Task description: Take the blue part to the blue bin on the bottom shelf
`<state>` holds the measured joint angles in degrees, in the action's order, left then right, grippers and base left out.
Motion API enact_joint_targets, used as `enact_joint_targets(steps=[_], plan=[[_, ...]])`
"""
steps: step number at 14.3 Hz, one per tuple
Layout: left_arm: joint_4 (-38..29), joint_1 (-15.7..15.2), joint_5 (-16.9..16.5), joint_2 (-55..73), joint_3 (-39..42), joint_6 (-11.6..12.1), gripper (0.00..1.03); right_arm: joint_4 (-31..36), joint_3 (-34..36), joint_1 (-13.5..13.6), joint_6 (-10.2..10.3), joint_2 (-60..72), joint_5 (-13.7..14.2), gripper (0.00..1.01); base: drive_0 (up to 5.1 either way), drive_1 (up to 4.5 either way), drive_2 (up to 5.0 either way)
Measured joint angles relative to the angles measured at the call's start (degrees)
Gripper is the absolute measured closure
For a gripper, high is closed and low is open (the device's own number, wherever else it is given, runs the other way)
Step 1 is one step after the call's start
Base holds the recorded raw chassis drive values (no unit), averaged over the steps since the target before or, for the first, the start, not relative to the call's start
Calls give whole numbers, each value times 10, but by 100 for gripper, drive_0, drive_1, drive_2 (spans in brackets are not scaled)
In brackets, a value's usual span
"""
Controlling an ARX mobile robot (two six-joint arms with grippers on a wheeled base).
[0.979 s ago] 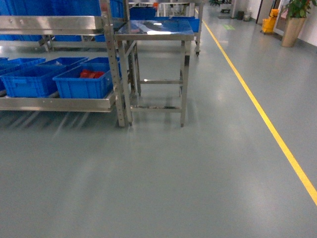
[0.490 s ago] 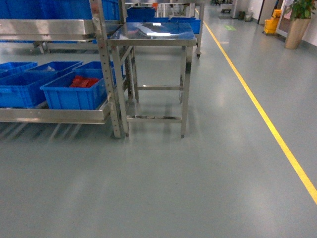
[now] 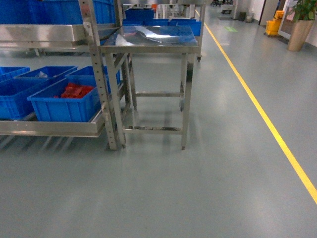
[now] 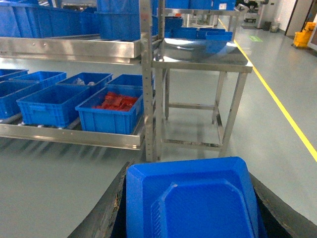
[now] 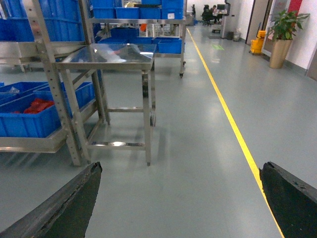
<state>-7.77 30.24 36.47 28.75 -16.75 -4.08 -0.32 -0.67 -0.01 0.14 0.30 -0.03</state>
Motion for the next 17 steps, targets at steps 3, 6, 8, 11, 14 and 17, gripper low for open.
enact_joint_targets(steps=[3,6,8,11,14,17], plan=[[0,0,0,0,0,0,59,0,0,0,0,0,0,3,13,425,-399],[0,0,0,0,0,0,59,0,0,0,0,0,0,3,12,424,-401],[0,0,0,0,0,0,59,1,0,0,0,0,0,3,7,420,-406],[0,0,0,1,0,0,59,2,0,0,0,0,0,3,1,415,-413],[0,0,0,0,0,0,59,0,0,0,0,0,0,3,0,413,-414],[-1,0,0,0,0,0,59,0,0,0,0,0,0,3,2,415,-412]])
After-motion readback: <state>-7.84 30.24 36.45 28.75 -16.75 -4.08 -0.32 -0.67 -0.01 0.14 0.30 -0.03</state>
